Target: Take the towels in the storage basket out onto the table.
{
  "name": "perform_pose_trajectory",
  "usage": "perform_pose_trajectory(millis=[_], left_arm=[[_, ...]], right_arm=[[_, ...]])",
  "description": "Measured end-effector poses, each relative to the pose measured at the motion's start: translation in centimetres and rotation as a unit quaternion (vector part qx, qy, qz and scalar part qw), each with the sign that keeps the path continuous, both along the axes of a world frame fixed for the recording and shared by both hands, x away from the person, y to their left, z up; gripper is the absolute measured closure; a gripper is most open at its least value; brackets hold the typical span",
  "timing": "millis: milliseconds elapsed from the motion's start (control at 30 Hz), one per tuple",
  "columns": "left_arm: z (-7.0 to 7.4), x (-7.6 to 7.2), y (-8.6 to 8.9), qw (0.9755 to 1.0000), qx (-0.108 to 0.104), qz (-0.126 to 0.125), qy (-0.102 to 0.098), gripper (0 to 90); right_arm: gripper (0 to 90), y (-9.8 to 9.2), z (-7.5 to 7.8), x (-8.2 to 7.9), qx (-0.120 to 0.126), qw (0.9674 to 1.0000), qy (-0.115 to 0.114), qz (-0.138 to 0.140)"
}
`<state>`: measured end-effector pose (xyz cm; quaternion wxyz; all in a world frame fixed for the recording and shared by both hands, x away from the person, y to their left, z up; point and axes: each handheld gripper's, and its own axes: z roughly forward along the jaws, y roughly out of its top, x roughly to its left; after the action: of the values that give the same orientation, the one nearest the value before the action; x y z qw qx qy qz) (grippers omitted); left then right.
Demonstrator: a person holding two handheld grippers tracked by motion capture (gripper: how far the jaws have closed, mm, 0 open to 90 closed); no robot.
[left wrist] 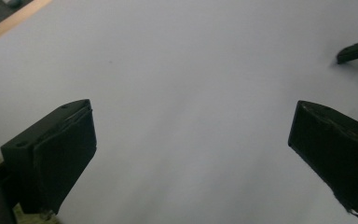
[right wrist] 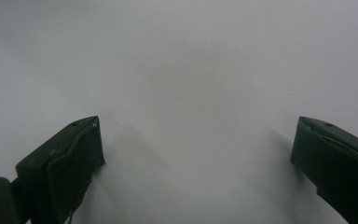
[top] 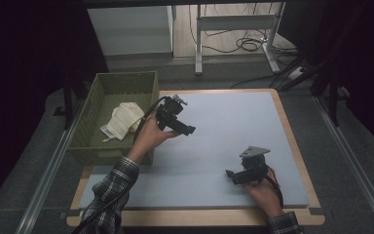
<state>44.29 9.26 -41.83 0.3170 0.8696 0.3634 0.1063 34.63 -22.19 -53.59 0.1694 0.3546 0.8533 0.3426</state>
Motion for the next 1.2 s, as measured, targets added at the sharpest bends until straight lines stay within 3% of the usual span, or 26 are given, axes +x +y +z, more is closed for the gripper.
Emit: perform_pose_trajectory(millis=[200, 400, 600, 700, 733, 767, 867, 900, 967, 1000, 1100, 1200], left_arm=[[1.1, 1.1, 2.0, 0.9997, -0.009, 0.02, 0.005, 1.4], [2.4, 1.9, 4.1, 0.9992, 0.003, 0.04, 0.0, 1.6], [3.2, 2.6, 7.1, 0.9974, 0.01, 0.071, -0.003, 1.8], [3.5, 2.9, 9.5, 0.9953, 0.008, 0.096, -0.007, 2.2], [3.5, 2.9, 9.5, 0.9953, 0.008, 0.096, -0.007, 2.4], [3.3, 3.1, 10.6, 0.9939, 0.007, 0.11, -0.007, 2.4], [3.1, 3.4, 11.8, 0.9927, 0.008, 0.12, -0.006, 2.5], [2.6, 3.7, 12.8, 0.9911, 0.009, 0.133, -0.003, 2.5], [2.3, 3.8, 13.3, 0.9903, 0.008, 0.138, -0.001, 2.6], [1.7, 4.2, 14.2, 0.9888, 0.011, 0.149, 0.003, 2.6], [0.8, 4.6, 15.1, 0.9876, 0.011, 0.156, 0.011, 2.5], [-1.0, 5.3, 16.2, 0.9851, 0.029, 0.167, 0.027, 2.0]], right_arm=[[2.4, 0.0, 0.0, 0.0, 0.0, 1.0, 0.0, 0.0], [2.4, 0.0, 0.0, 0.0, 0.0, 1.0, 0.0, 0.001], [2.4, 0.0, 0.0, 0.0, 0.0, 1.0, 0.0, 0.0], [2.4, 0.0, 0.0, 0.0, 0.0, 1.0, 0.0, 0.0], [2.4, 0.0, 0.0, 0.0, 0.0, 1.0, 0.0, 0.0], [2.4, 0.0, 0.0, 0.0, 0.0, 1.0, 0.0, 0.0], [2.4, 0.0, 0.0, 0.0, 0.0, 1.0, 0.0, 0.0], [2.4, 0.0, 0.0, 0.0, 0.0, 1.0, 0.0, 0.0], [2.4, 0.0, 0.0, 0.0, 0.0, 1.0, 0.0, 0.0], [2.4, 0.0, 0.0, 0.0, 0.0, 1.0, 0.0, 0.0], [2.4, 0.0, 0.0, 0.0, 0.0, 1.0, 0.0, 0.0], [2.4, 0.0, 0.0, 0.0, 0.0, 1.0, 0.0, 0.0]])
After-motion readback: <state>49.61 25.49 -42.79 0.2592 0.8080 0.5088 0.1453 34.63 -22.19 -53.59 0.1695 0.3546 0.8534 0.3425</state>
